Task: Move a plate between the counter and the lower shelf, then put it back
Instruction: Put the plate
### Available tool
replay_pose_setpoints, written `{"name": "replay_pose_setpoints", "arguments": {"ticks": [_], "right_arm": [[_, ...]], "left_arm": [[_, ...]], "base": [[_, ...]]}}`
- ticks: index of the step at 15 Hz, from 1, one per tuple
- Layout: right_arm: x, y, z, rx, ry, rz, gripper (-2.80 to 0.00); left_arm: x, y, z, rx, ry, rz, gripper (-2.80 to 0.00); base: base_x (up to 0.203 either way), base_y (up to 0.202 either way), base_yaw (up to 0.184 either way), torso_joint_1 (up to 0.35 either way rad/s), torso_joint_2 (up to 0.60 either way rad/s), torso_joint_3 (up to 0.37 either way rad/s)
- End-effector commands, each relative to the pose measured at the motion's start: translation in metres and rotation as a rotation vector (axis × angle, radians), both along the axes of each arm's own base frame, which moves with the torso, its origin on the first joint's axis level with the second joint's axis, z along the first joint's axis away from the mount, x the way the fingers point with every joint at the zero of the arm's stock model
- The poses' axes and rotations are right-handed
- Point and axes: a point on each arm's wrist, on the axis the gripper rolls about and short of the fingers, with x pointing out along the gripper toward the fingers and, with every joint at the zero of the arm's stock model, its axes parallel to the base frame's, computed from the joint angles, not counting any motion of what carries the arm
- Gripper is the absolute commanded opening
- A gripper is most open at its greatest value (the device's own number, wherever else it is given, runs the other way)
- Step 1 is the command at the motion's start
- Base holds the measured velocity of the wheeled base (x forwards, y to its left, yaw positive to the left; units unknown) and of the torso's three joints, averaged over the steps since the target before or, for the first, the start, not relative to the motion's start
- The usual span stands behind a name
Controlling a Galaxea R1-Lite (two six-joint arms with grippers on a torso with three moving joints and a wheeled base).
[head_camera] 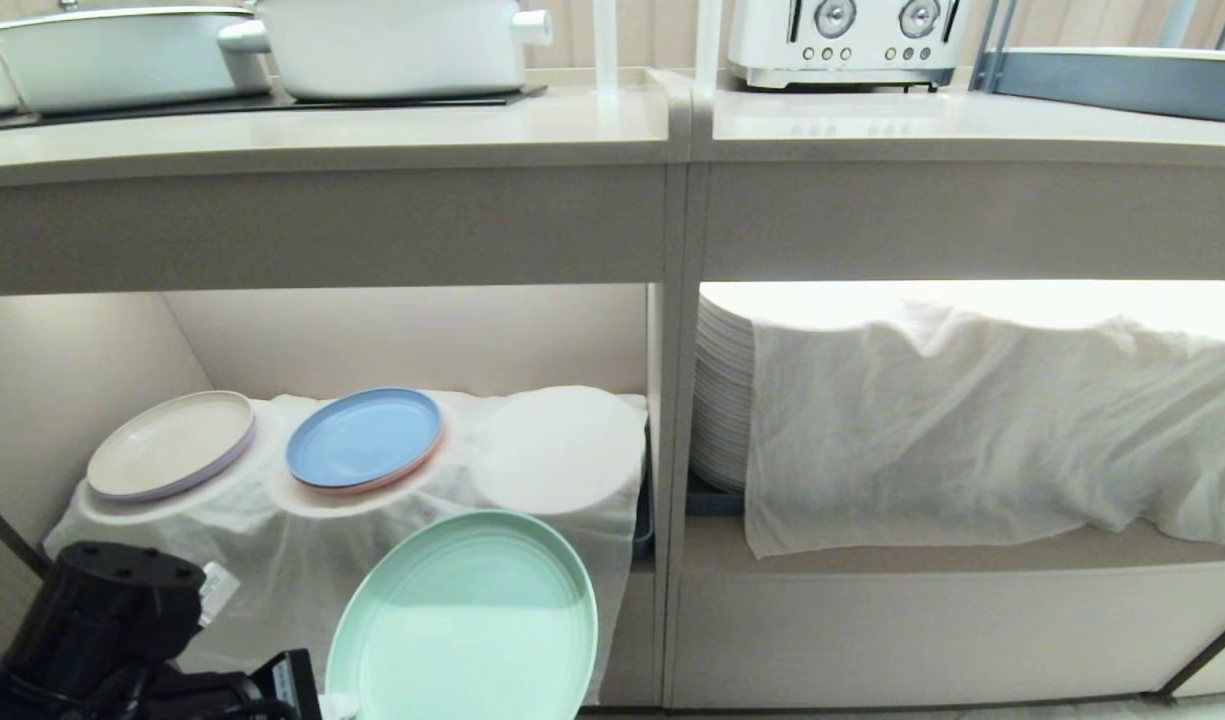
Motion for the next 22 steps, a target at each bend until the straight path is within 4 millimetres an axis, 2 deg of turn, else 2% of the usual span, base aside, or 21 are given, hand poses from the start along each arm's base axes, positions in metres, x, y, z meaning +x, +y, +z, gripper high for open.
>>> {"name": "replay_pose_setpoints", "arguments": {"ticks": [1, 8, 22], "right_arm": [[0.000, 0.000, 0.000, 0.000, 0.000, 0.000, -2.80], [0.000, 0.000, 0.000, 0.000, 0.000, 0.000, -2.80], [0.000, 0.000, 0.000, 0.000, 0.000, 0.000, -2.80]], "left_arm": [[-0.001, -0.002, 0.001, -0.023, -0.001, -0.022, -2.80], [-0.011, -0.008, -0.002, -0.010, 0.067, -0.110, -2.80], [-0.017, -0.005, -0.003, -0.008, 0.075, -0.105, -2.80]], "base": [[0.000, 0.000, 0.000, 0.000, 0.00, 0.000], [0.000, 0.000, 0.000, 0.000, 0.00, 0.000], [0.000, 0.000, 0.000, 0.000, 0.00, 0.000]]}}
